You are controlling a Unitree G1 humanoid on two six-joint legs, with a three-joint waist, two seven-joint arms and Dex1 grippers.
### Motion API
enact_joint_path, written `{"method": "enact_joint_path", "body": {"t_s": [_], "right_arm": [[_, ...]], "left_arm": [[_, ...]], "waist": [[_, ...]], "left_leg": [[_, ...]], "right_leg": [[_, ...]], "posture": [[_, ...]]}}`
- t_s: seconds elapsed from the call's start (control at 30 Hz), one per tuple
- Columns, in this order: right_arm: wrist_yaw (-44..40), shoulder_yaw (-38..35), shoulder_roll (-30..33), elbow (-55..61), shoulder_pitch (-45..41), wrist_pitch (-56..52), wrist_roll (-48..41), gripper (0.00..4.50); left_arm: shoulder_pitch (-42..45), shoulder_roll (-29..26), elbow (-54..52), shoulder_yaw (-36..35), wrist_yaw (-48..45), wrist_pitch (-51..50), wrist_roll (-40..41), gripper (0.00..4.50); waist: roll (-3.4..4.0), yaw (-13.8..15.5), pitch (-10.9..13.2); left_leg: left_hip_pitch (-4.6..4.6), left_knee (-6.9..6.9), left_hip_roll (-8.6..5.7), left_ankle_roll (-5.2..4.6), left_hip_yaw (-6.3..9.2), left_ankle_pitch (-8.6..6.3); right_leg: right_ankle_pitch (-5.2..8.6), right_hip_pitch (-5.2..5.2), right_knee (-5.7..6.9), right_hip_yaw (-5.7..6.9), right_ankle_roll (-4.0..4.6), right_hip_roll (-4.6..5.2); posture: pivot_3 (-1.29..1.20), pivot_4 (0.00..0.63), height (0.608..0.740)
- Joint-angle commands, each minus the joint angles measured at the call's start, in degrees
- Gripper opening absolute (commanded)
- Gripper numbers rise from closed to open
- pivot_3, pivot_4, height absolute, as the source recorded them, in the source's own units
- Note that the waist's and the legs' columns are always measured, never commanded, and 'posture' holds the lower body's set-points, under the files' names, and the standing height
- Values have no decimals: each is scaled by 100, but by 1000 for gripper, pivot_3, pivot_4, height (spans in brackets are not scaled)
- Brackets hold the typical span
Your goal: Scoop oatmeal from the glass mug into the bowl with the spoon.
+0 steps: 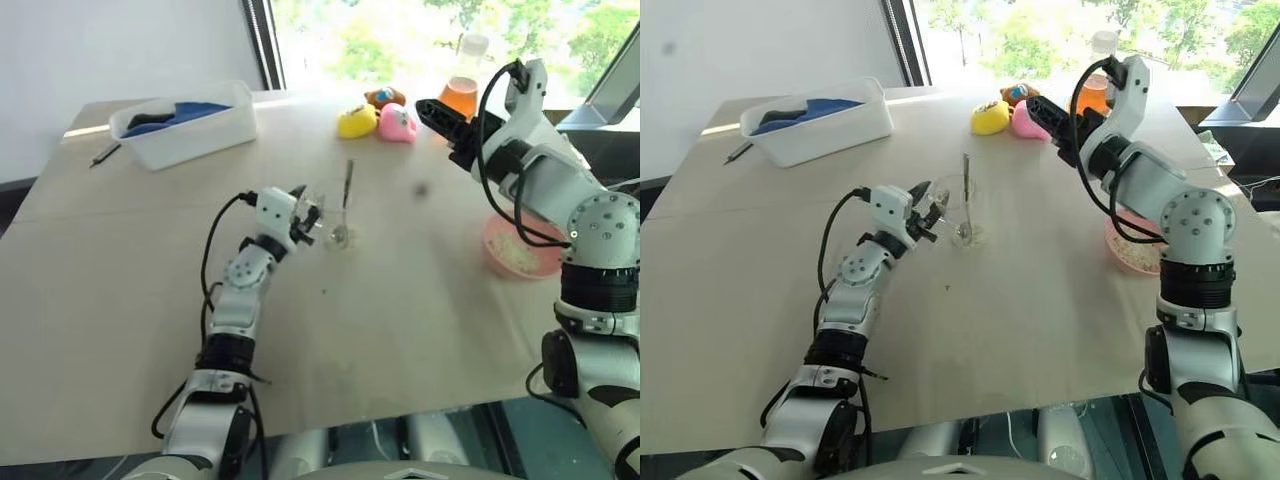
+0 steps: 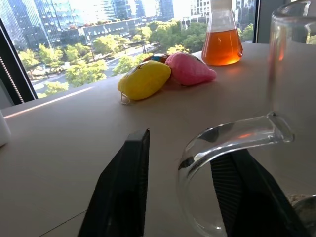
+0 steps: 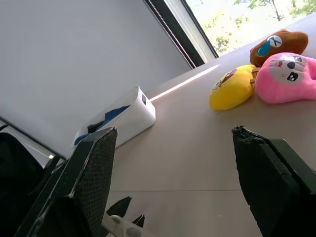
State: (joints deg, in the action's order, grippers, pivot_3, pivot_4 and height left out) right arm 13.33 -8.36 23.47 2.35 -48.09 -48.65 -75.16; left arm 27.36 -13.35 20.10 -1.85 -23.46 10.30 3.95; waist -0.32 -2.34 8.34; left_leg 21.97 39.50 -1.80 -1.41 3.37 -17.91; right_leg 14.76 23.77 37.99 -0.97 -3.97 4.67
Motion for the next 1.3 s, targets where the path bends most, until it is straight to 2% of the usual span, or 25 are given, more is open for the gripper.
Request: {"method": "enact_joint_path", "body": {"t_s": [0.03,0.23,0.47,0.57,0.67,0.77,0.9,1.0,1.1,1.13,1.17,1.2,1.27,1.3], "right_arm": [[-177,-234,-14,122,-237,-26,94,3775],[-278,-389,15,174,-191,-176,169,3775],[-932,-527,494,693,525,-180,631,3775],[-1848,-32,1010,1281,1313,273,1681,3775],[-2765,185,1307,1867,2329,651,2176,3775],[-3499,364,1387,2329,3328,1239,2719,3775],[-4388,1227,1509,2038,4668,3130,4616,3775],[-4669,1062,1038,1858,5302,3483,4362,3775],[-5079,898,908,1856,5598,3598,4173,4471],[-5136,834,883,1833,5675,3620,4184,4471],[-5201,784,896,1807,5751,3574,4168,4500],[-5276,744,915,1780,5811,3528,4160,4500],[-5413,684,927,1757,5878,3449,4141,4500],[-5489,677,942,1742,5896,3424,4164,4500]], "left_arm": [[-13,-83,-210,-32,27,59,1,2995],[-279,-227,-588,-14,-92,-36,62,2995],[-1215,-675,-2279,2,-459,-776,249,2995],[-1804,-878,-3077,-140,-560,-1079,472,2995],[-2644,-960,-3820,-302,-619,-1529,874,2995],[-3455,-751,-4337,-666,-356,-2162,1493,2995],[-4530,-998,-4649,-640,-596,-1934,1203,2995],[-5123,-1000,-4832,-624,-618,-1844,1199,2995],[-5464,-994,-4890,-622,-643,-1789,1186,3033],[-5541,-966,-4911,-656,-595,-1791,1177,3033],[-5589,-942,-4931,-679,-535,-1787,1144,3514],[-5610,-931,-4940,-687,-475,-1764,1079,3741],[-5630,-920,-4941,-677,-364,-1763,953,4488],[-5641,-906,-4945,-663,-359,-1769,966,4488]], "waist": [[0,0,0],[0,-7,0],[1,4,0],[1,31,0],[1,29,0],[3,19,1],[3,42,1],[0,95,2],[2,153,2],[1,154,2],[1,162,2],[1,168,2],[0,179,2],[0,181,2]], "left_leg": [[0,0,-1,0,0,0],[0,-2,0,0,1,0],[3,-7,4,0,4,-1],[6,-9,1,-1,4,-1],[3,-13,3,-1,3,-2],[-4,-20,9,-2,-2,-3],[-21,-16,9,-24,-3,-15],[-40,-16,8,-25,0,-17],[-43,-15,9,-24,1,-17],[-43,-15,8,-24,0,-17],[-43,-15,9,-24,0,-17],[-44,-15,8,-25,1,-18],[-45,-15,8,-25,5,-18],[-45,-15,8,-25,9,-18]], "right_leg": [[0,0,-1,0,0,0],[0,1,-2,1,0,1],[0,1,-7,1,0,2],[0,1,-11,1,0,7],[0,1,-13,-2,0,4],[1,0,-14,-10,0,2],[1,-12,-8,-10,0,-1],[1,-34,-9,-6,0,-2],[1,-36,-9,-9,0,-1],[1,-37,-10,-11,1,-1],[1,-37,-11,-10,1,-1],[1,-39,-12,-9,1,0],[1,-41,-12,-5,2,-1],[2,-41,-12,-1,2,-1]], "posture": [[0,150,740],[0,150,740],[0,150,740],[0,150,740],[0,150,740],[0,150,740],[0,150,740],[0,150,740],[0,150,740],[0,150,740],[0,150,740],[0,150,740],[0,150,740],[0,150,740]]}}
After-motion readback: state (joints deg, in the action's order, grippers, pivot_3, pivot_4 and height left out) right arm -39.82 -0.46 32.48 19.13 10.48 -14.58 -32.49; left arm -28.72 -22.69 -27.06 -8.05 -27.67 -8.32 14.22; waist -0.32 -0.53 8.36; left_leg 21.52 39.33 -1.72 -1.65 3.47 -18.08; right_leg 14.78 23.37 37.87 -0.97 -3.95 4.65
